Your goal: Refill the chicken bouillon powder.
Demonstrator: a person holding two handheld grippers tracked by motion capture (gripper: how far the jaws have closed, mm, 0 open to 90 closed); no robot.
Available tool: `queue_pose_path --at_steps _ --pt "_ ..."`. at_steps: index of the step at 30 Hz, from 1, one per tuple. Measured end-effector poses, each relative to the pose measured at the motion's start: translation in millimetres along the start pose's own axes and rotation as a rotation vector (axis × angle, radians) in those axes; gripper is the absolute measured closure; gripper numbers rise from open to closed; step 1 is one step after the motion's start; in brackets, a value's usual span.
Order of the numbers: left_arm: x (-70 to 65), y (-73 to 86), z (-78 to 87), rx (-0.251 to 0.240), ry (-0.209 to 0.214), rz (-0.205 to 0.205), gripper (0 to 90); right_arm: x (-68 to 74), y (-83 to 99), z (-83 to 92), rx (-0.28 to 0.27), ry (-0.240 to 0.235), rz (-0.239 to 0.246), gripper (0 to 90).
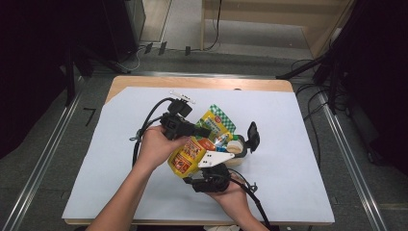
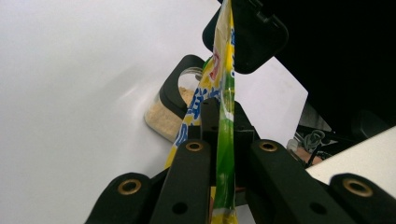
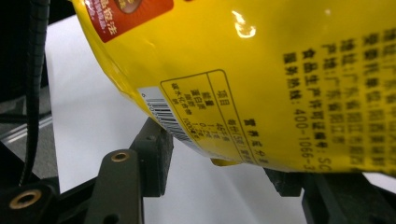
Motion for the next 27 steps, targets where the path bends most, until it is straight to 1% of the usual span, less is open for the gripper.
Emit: queue_pose_path --at_steps 5,6,8,11,12,13,15,16,19,22,24,27 --pt "4.4 6.4 6.4 -0.019 0.016 0.017 89.5 2.2 0.7 -0.4 0.007 0.013 0.026 49.7" --pt "5.1 7.6 8.0 -0.019 0.026 0.017 89.5 2.2 0.7 -0.4 0.007 0.017 0.030 49.7" --pt "6.0 9.3 10.4 -0.025 0.037 0.025 89.5 2.2 0.7 -0.6 0.007 0.014 0.029 49.3" --pt "8.5 12.0 14.5 -0.031 0.038 0.038 89.5 1.9 0.4 -0.3 0.005 0.008 0.022 48.4" --pt "10.0 13.5 15.5 -0.039 0.052 0.044 89.5 1.6 0.2 -0.1 0.005 0.006 0.019 48.1" --pt "11.4 14.3 16.1 -0.040 0.057 0.048 89.5 1.2 0.1 -0.2 0.007 0.002 0.009 47.8" --pt "13.6 15.9 17.5 -0.043 0.069 0.051 89.6 -0.5 0.1 -0.1 0.005 -0.001 0.005 47.4" --pt "15.1 16.7 18.7 -0.044 0.065 0.052 89.5 -0.7 0.1 0.5 0.004 -0.004 -0.003 47.1" --pt "18.5 18.8 23.4 -0.062 0.074 0.058 89.7 -3.2 0.1 3.5 -0.002 -0.001 -0.008 46.9" --pt "19.4 19.3 27.3 -0.077 0.085 0.057 89.8 -6.6 0.0 7.1 -0.015 -0.011 -0.039 46.5" --pt "20.6 19.5 31.1 -0.092 0.086 0.063 89.9 -8.4 0.0 9.1 -0.020 -0.007 -0.051 46.4" --pt "23.2 20.5 35.5 -0.109 0.086 0.079 90.0 -10.4 0.2 12.0 -0.013 0.003 -0.060 46.1"
Point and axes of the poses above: each handheld gripper's, and its own axes: z roughly backward along the jaws, y roughly out of its underside, x roughly to its left, the point moved 2 cm from there along -z, roughly forward along the jaws, and after that the axes turned 3 degrees about x, right-handed, at the moved point
